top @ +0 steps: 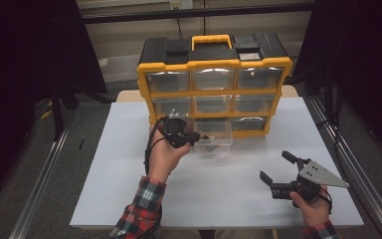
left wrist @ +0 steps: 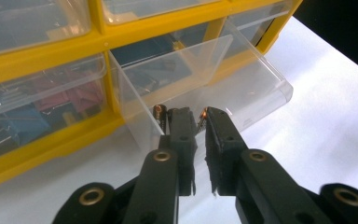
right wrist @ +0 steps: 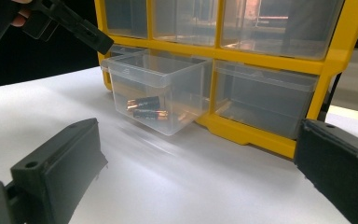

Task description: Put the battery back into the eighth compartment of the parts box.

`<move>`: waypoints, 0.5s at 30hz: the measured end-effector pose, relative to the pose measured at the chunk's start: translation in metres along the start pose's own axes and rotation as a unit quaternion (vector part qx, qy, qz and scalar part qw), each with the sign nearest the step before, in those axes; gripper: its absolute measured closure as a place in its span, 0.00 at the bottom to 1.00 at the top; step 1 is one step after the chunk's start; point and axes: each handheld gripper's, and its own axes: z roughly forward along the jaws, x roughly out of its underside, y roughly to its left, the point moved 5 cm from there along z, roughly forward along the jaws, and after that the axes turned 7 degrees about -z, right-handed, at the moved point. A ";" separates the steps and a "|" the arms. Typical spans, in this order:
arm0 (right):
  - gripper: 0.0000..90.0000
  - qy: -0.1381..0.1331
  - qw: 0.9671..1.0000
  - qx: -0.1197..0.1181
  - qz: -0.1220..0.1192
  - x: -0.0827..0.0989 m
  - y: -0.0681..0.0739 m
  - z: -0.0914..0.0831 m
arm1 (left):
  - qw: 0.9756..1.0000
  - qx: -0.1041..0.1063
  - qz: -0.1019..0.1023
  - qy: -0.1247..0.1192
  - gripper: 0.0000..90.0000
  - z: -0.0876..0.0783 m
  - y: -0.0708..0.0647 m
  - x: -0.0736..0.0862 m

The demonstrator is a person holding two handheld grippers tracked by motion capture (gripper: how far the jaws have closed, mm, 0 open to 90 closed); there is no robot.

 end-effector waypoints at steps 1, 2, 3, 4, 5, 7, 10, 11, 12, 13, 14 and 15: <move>0.00 0.000 1.000 0.000 0.001 0.000 0.000 0.000 | 1.000 0.000 0.004 0.005 0.92 -0.001 0.001 0.001; 0.00 0.000 1.000 0.000 0.000 0.000 0.000 0.000 | 1.000 0.000 -0.002 -0.002 0.93 0.000 -0.001 0.002; 0.00 0.001 1.000 0.000 0.001 0.000 0.000 0.000 | 1.000 0.000 0.000 0.003 0.94 0.000 -0.001 0.003; 0.00 0.000 1.000 0.000 0.000 0.000 0.000 0.000 | 1.000 0.004 0.002 0.004 0.94 0.000 -0.001 0.004; 0.00 0.001 1.000 0.001 0.000 0.000 0.000 0.000 | 1.000 0.005 0.002 0.007 0.95 0.000 -0.001 0.005; 0.00 0.001 1.000 0.001 -0.001 0.000 0.000 0.000 | 1.000 0.004 0.007 0.011 0.96 0.000 -0.002 0.007; 0.00 0.001 1.000 0.001 -0.001 0.000 0.000 0.000 | 1.000 0.005 0.009 0.013 0.97 0.002 -0.003 0.010; 0.00 0.001 1.000 0.001 0.000 0.000 0.000 0.000 | 1.000 0.006 0.008 0.013 0.97 0.003 -0.004 0.010; 0.00 0.001 1.000 0.001 0.000 0.000 0.000 0.000 | 1.000 0.009 0.007 0.014 0.97 0.003 -0.004 0.011; 0.00 0.000 1.000 0.000 0.000 0.000 0.000 0.000 | 1.000 0.007 0.010 0.013 0.97 0.004 -0.004 0.011; 0.00 0.000 1.000 0.000 0.001 0.000 0.000 0.000 | 1.000 0.009 0.009 0.015 0.98 0.004 -0.005 0.012; 0.00 0.000 1.000 0.000 0.001 0.000 0.000 0.000 | 1.000 0.010 0.009 0.015 0.98 0.004 -0.005 0.012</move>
